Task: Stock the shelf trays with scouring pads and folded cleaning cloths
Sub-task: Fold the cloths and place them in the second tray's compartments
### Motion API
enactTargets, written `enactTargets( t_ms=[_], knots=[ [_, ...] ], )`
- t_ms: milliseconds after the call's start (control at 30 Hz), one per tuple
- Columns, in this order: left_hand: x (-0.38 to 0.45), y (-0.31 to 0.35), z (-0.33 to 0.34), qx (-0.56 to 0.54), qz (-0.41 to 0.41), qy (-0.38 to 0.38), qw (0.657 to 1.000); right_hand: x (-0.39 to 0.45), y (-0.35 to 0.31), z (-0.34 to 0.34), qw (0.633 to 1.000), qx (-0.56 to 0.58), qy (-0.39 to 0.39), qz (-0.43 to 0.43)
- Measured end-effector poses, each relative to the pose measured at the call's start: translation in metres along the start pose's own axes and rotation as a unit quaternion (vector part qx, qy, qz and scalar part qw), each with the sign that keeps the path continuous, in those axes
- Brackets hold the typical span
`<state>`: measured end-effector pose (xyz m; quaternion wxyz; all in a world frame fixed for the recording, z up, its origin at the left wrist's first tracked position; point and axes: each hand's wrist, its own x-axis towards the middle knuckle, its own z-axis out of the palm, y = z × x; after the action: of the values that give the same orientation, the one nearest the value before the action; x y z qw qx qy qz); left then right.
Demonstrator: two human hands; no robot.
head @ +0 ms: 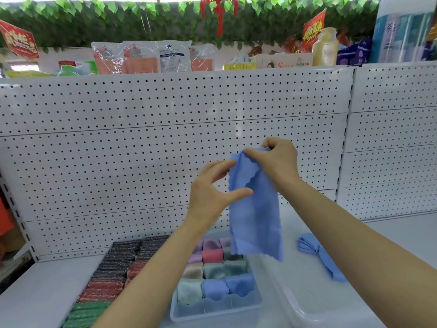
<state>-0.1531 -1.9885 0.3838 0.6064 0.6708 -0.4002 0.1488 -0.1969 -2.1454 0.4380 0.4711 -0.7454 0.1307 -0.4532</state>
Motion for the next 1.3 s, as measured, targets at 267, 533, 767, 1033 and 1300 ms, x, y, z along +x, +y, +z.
enactTargets(
  t_ms=[267, 533, 767, 1033, 1300],
  knots=[
    [0.004, -0.004, 0.039, 0.166, 0.116, 0.149, 0.968, 0.004, -0.003, 0.012, 1.0, 0.018, -0.003, 0.002],
    [0.035, -0.004, -0.002, -0.102, -0.149, 0.187, 0.966, 0.002, 0.005, -0.017, 0.991, 0.089, -0.101, -0.001],
    [0.041, 0.003, -0.023, -0.187, -0.185, 0.15, 0.953, 0.003, 0.011, -0.022, 0.984, 0.114, -0.137, 0.006],
    [0.038, 0.003, -0.039, -0.147, -0.19, 0.138, 0.961, -0.003, 0.003, -0.016, 0.978, 0.129, -0.161, 0.027],
    [0.032, -0.011, -0.03, 0.135, -0.19, 0.077, 0.969, -0.007, 0.007, -0.001, 0.984, 0.029, -0.14, 0.11]
  ],
)
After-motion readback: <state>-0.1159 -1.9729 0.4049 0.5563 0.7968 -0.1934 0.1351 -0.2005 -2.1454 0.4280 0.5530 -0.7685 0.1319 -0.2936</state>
